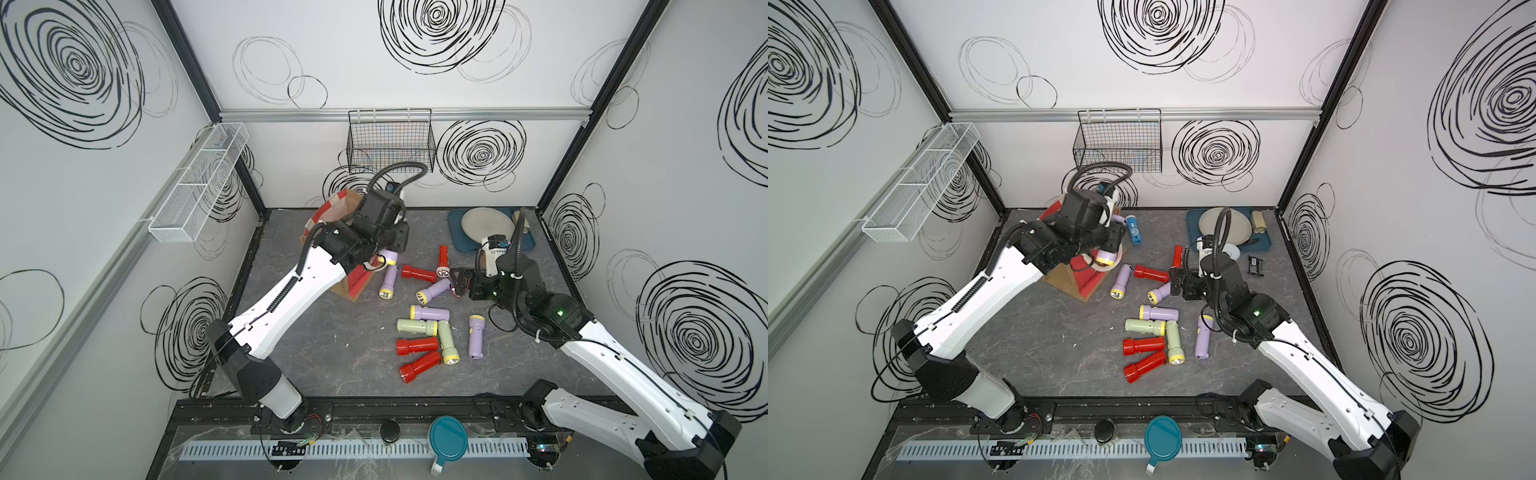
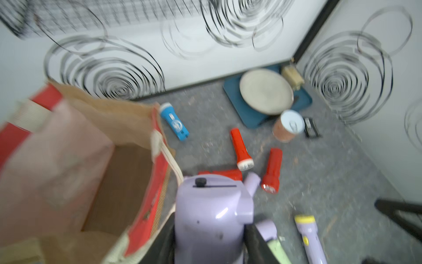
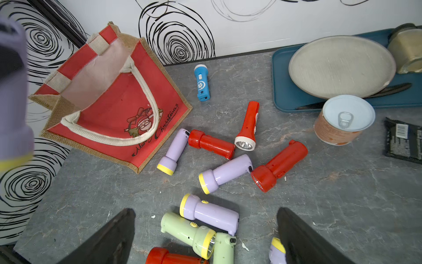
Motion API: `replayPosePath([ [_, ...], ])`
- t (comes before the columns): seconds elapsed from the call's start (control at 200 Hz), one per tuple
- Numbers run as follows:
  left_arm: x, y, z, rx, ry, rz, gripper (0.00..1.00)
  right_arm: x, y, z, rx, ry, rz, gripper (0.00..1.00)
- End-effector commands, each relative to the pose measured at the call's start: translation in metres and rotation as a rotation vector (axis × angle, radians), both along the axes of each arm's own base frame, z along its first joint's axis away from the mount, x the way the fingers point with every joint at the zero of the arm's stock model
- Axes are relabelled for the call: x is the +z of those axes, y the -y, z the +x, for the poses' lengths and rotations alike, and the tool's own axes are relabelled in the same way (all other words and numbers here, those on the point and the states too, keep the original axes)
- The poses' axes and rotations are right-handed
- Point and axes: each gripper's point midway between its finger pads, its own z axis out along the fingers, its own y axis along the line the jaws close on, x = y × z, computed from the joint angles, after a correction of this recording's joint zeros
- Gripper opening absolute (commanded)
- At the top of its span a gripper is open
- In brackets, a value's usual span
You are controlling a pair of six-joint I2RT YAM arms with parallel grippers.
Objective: Put the flashlights into the tote bags
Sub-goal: Pick up the flashlight from the center of the board, then place the flashlight in the canvas bag.
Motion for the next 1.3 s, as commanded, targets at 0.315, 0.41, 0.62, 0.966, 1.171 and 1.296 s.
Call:
replayPosePath([
  [0.315,-0.034,-0.098,0.119,0.242,-0.027,0.082,0.0,0.005,-0.015,0.013,0.014,-0.011,-0.016,1.0],
  [0.41,-0.061,-0.112,0.133,0.292,-0.064,0.081,0.0,0.002,-0.016,0.015,0.012,-0.016,-0.021,1.0],
  [0.62,-0.112,-0.127,0.146,0.344,-0.118,0.067,0.0,-0.005,-0.021,0.021,0.013,-0.034,-0.031,1.0],
  [0.966,-0.157,-0.132,0.146,0.365,-0.164,0.065,0.08,-0.016,-0.013,0.044,-0.022,-0.067,0.023,1.0],
  [1.171,-0.16,-0.133,0.142,0.364,-0.169,0.06,0.15,-0.02,0.002,0.077,-0.077,-0.109,0.076,1.0],
  [1.296,-0.159,-0.133,0.14,0.363,-0.168,0.059,0.22,-0.027,0.0,0.091,-0.076,-0.133,0.044,1.0],
])
